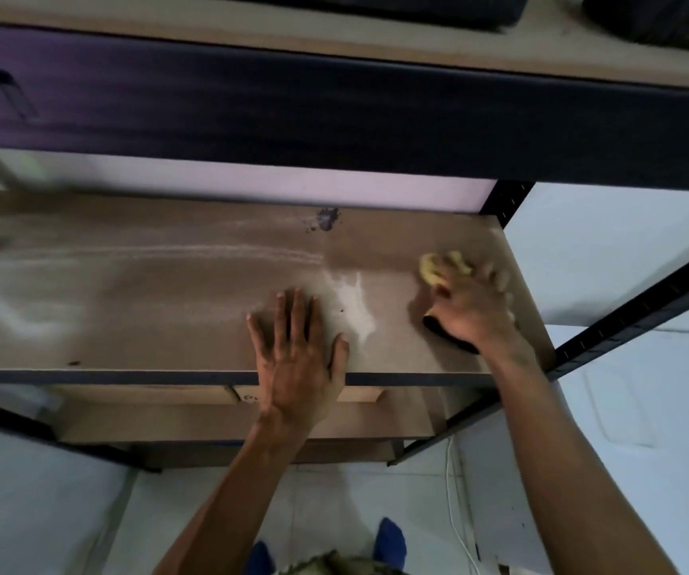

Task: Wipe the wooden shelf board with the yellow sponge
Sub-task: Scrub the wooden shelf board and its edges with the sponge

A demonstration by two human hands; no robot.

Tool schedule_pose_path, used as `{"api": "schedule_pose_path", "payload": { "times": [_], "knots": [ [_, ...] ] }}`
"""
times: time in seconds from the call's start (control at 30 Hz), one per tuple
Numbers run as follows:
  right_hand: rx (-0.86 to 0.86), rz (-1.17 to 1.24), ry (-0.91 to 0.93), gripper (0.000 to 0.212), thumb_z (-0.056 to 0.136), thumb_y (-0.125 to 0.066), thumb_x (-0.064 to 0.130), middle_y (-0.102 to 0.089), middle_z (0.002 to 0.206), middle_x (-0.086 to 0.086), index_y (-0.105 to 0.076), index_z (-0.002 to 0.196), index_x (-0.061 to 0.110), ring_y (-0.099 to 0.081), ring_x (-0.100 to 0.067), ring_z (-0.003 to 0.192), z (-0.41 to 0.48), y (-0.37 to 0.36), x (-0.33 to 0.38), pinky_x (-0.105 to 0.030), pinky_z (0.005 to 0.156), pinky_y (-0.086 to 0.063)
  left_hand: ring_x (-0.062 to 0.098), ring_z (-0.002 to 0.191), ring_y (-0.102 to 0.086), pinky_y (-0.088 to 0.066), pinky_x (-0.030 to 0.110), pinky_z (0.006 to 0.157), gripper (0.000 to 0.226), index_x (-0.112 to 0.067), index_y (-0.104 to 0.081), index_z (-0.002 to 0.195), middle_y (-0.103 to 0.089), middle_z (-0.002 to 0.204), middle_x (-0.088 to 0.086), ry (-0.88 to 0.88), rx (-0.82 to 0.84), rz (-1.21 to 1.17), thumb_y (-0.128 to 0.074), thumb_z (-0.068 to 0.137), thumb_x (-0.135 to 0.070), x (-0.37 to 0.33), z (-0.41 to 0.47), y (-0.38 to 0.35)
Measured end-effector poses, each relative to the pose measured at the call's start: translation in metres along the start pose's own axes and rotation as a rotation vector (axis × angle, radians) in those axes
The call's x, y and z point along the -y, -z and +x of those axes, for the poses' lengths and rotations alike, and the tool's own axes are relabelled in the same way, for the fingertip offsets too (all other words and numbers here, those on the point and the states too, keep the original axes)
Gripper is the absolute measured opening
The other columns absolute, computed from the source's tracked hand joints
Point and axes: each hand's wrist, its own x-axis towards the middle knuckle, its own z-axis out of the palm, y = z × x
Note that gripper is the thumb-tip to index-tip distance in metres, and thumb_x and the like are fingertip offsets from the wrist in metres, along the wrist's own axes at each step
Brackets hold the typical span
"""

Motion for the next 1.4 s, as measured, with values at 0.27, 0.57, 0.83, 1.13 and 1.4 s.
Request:
{"api": "schedule_pose_path", "payload": {
  "times": [0.27, 0.57, 0.83, 1.13, 1.4],
  "knots": [
    [-0.025, 0.064, 0.01, 0.056, 0.101, -0.038, 0.04, -0.011, 0.161, -0.007, -0.02, 0.154, 0.034, -0.013, -0.042, 0.145, -0.014, -0.037, 0.041, -0.055, 0.118, -0.013, 0.025, 0.155, 0.004, 0.002, 0.066, 0.119, 0.07, -0.019, -0.02, 0.158, -0.006, 0.168, 0.007, 0.016, -0.021, -0.008, -0.02, 0.1, -0.059, -0.003, 0.0, 0.001],
    [-0.115, 0.161, -0.006, 0.048, 0.098, -0.044, 0.029, -0.02, 0.16, -0.007, -0.038, 0.145, 0.037, -0.014, -0.04, 0.146, 0.047, -0.005, 0.009, -0.058, 0.119, -0.011, 0.025, 0.155, 0.006, -0.001, 0.067, 0.119, 0.069, -0.02, -0.019, 0.158, -0.004, 0.168, 0.006, 0.02, -0.015, -0.039, -0.016, 0.101, -0.058, -0.003, -0.001, 0.004],
    [-0.049, 0.003, 0.51, 0.047, 0.098, -0.048, 0.034, -0.035, 0.143, 0.002, -0.041, 0.144, 0.045, -0.036, -0.029, 0.122, 0.012, -0.047, 0.041, -0.047, 0.107, -0.033, 0.026, 0.155, 0.0, -0.003, 0.066, 0.119, 0.068, -0.021, -0.024, 0.157, -0.009, 0.168, 0.006, 0.018, -0.03, -0.023, -0.022, 0.1, -0.058, -0.002, -0.001, 0.003],
    [-0.307, -0.003, 0.157, 0.041, 0.098, -0.05, 0.036, -0.045, 0.14, -0.001, -0.051, 0.138, 0.043, -0.042, -0.033, 0.119, 0.05, -0.026, 0.012, -0.042, 0.099, -0.038, 0.024, 0.153, 0.013, 0.001, 0.066, 0.119, 0.069, -0.023, -0.009, 0.159, 0.008, 0.168, 0.005, 0.028, 0.013, -0.014, -0.019, 0.101, -0.058, -0.002, -0.001, 0.001],
    [-0.104, 0.176, 0.562, 0.043, 0.096, -0.057, 0.032, -0.042, 0.134, 0.004, -0.051, 0.137, 0.044, -0.049, -0.02, 0.109, 0.033, -0.03, 0.015, -0.038, 0.093, -0.05, 0.024, 0.153, 0.015, 0.002, 0.065, 0.119, 0.07, -0.024, -0.005, 0.16, 0.01, 0.167, 0.004, 0.023, 0.014, -0.005, -0.017, 0.1, -0.059, -0.001, -0.001, 0.002]
  ]
}}
